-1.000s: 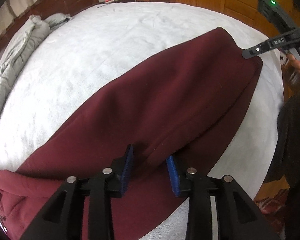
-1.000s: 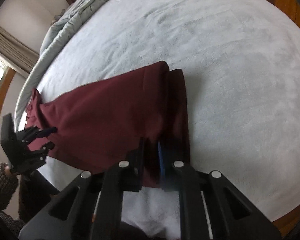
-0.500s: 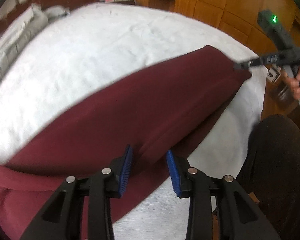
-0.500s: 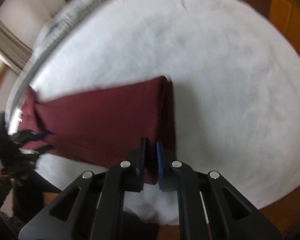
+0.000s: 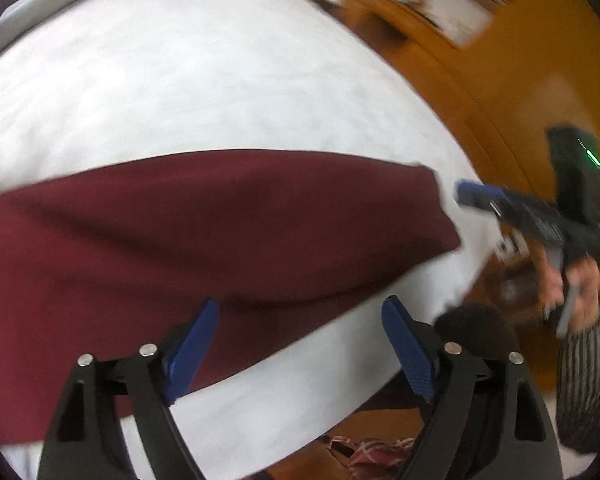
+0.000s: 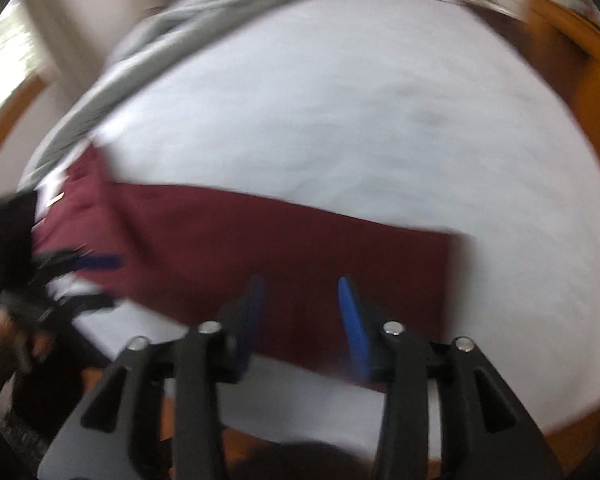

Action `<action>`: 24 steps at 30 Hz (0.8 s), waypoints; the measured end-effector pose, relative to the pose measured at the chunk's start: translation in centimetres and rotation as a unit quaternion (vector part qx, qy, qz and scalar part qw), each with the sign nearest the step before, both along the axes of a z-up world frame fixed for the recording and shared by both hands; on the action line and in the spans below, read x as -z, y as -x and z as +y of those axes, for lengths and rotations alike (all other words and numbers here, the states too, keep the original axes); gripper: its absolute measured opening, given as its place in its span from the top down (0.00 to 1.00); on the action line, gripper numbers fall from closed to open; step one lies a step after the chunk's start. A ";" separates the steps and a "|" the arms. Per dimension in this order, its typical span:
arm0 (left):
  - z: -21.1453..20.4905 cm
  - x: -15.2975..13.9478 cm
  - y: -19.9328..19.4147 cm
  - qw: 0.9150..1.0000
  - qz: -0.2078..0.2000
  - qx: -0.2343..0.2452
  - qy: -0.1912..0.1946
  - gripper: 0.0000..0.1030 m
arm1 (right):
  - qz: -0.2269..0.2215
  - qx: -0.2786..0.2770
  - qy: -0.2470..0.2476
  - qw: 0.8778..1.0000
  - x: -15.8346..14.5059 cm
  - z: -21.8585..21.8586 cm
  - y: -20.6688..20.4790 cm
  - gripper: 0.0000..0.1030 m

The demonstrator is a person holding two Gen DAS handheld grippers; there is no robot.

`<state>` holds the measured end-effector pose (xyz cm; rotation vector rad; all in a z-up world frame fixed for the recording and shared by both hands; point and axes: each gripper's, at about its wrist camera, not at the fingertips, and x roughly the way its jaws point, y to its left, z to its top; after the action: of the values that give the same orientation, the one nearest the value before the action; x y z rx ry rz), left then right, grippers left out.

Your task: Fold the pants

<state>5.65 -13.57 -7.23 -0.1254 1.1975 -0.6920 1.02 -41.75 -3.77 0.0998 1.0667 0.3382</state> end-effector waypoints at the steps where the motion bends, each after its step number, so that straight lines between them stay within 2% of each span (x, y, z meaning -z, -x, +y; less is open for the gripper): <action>1: 2.1 0.0 -0.5 1.000 0.009 -0.028 -0.005 0.18 | -0.005 -0.030 -0.010 0.999 0.0 2.2 -0.4 0.42; 2: 4.0 0.0 -1.0 0.998 0.016 -0.053 -0.011 0.18 | -0.009 -0.076 -0.021 0.997 0.3 5.5 -0.9 0.40; 5: 10.0 0.2 -2.1 0.991 0.026 -0.125 -0.040 0.18 | 0.004 -0.159 -0.024 0.987 2.2 12.3 -2.2 0.40; 9: 14.6 0.4 -3.1 0.982 0.034 -0.176 -0.062 0.17 | 0.026 -0.185 -0.006 0.982 5.3 17.5 -4.0 0.42; 12: 16.6 1.0 -3.7 0.976 0.040 -0.203 -0.069 0.17 | 0.042 -0.189 0.000 0.981 7.0 18.7 -5.1 0.42; 14: 17.3 1.3 -4.0 0.974 0.046 -0.213 -0.065 0.17 | 0.057 -0.185 0.007 0.981 8.3 19.1 -6.1 0.59; 16: 17.2 1.6 -4.1 0.972 0.050 -0.219 -0.066 0.17 | 0.054 -0.175 0.019 0.983 8.7 19.7 -6.2 0.87; 20: 17.3 1.0 -5.0 0.971 0.052 -0.225 -0.062 0.17 | 0.061 -0.151 -0.032 0.986 8.1 17.8 -5.5 0.92; 21: 19.0 0.9 -5.4 0.971 0.051 -0.227 -0.062 0.17 | 0.056 -0.153 -0.033 0.986 7.8 18.0 -5.2 0.92; 24: 18.2 -0.5 -8.9 0.966 0.050 -0.235 -0.092 0.15 | 0.054 -0.160 -0.019 0.985 8.4 18.6 -4.0 0.92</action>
<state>14.57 4.65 -6.72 -0.2806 1.2630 -0.1589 5.07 -23.20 -12.14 -0.0195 1.1862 0.6487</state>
